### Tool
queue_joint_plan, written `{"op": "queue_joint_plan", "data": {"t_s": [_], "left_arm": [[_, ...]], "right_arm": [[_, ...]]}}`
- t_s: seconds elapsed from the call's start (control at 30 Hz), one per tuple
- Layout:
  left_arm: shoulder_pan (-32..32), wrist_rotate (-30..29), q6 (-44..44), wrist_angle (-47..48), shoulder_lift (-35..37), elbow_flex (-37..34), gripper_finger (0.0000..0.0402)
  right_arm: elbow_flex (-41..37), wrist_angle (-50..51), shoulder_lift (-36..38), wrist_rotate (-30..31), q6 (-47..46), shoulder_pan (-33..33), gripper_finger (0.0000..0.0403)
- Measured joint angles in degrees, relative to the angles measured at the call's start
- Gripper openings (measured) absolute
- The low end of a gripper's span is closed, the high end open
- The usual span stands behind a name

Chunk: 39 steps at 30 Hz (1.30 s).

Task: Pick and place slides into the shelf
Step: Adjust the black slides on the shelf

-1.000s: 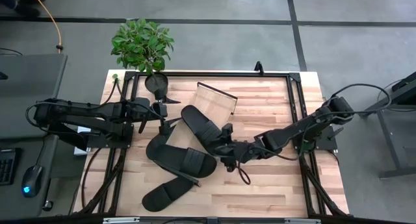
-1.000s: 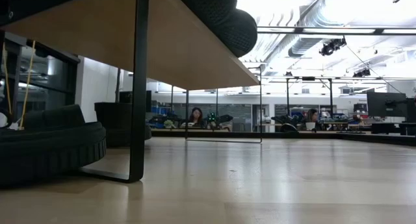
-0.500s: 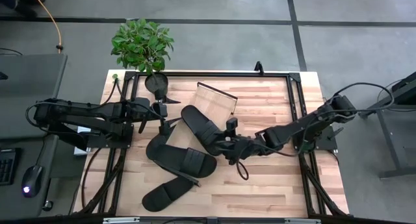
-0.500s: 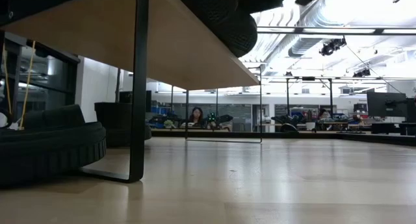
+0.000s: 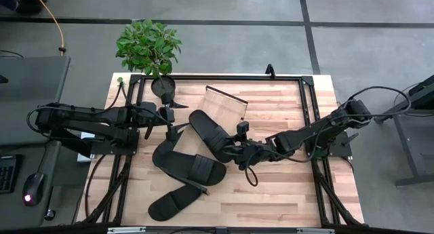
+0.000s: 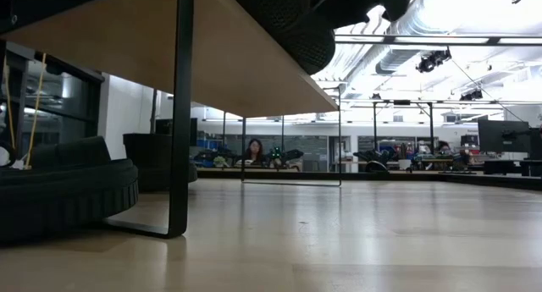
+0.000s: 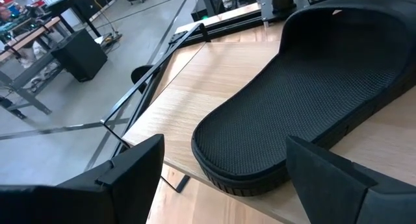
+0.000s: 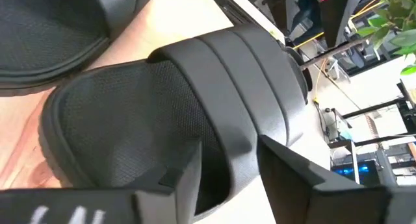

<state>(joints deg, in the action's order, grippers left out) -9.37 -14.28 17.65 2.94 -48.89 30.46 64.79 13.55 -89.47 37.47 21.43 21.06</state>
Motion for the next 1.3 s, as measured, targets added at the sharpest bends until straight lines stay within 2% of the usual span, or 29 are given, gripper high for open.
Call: {"op": "queue_joint_plan", "data": {"t_s": [0.3,0.57,1.03,1.3], "left_arm": [[0.00,-0.01,0.00,0.00,0.01,0.00,0.0303],[0.00,0.02,0.00,0.00,0.01,0.00,0.0303],[0.01,0.02,-0.12,0.00,0.01,0.00,0.0303],[0.00,-0.01,-0.13,0.02,0.01,0.00,0.0303]], "right_arm": [[0.00,0.38,0.00,-0.97,-0.27,-0.07,0.0054],[0.00,0.39,0.00,-1.19,0.12,-0.07,0.0006],[-0.07,0.06,0.47,-4.00,7.25,-0.49,0.0000],[-0.11,-0.20,5.90,-15.65,12.11,-3.25,0.0001]]}}
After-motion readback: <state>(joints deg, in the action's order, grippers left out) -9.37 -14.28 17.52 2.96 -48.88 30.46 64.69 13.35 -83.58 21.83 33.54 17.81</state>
